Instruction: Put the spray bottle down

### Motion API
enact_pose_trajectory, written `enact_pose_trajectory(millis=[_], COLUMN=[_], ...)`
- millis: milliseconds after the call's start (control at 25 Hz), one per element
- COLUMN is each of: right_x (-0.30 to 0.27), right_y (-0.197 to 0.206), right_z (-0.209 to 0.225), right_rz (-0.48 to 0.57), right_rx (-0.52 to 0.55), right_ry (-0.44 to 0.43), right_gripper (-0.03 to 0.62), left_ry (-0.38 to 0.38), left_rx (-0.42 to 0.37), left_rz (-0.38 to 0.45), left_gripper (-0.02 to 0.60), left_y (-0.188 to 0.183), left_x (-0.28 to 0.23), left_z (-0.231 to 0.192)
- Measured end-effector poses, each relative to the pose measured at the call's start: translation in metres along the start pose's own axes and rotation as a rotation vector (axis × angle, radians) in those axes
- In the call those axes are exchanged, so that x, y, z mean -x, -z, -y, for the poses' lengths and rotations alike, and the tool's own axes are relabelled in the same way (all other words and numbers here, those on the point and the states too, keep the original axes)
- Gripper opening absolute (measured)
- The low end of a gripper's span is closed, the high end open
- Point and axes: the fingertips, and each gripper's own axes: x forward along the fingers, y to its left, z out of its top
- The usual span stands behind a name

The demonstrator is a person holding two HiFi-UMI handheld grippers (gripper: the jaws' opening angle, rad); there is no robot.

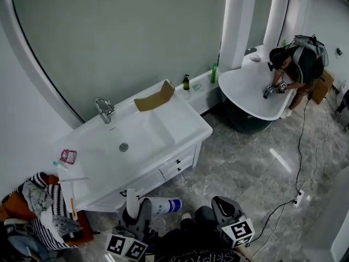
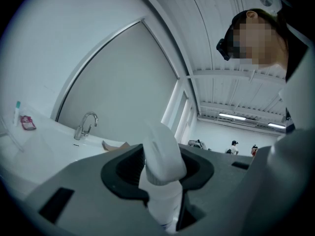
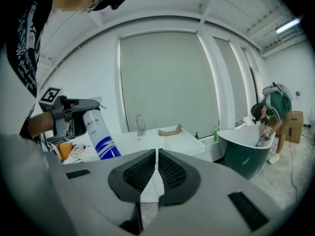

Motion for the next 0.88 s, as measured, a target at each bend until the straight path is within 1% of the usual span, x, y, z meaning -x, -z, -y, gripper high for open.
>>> enact_pose_trajectory(millis=[120, 280, 480, 720, 880], right_x=[-0.007, -0.016, -0.040, -0.074, -0.094], right_y=[0.002, 0.002, 0.005, -0.010, -0.020], right_z=[0.000, -0.002, 0.008, 0.029, 0.060], right_rz=[-0.014, -0.025, -0.067, -0.086, -0.077], right_rx=[-0.002, 0.007, 0.015, 0.041, 0.062], right_ry=[0.003, -0.021, -0.051, -0.103, -0.104], right_gripper=[0.029, 0.029, 0.029, 0.029, 0.029], left_ry=[-0.028, -0.062, -0.103, -0.156, -0.159], left_rx=[0.005, 0.008, 0.027, 0.030, 0.014], left_rz=[0.000, 0.012, 0.034, 0.025, 0.040], left_gripper=[0.158, 0.158, 0.158, 0.158, 0.158], left_y=[-0.001, -0.003, -0.006, -0.003, -0.006], left_x=[0.003, 0.002, -0.011, -0.042, -0.079], left_z=[-0.010, -0.019, -0.026, -0.038, -0.039])
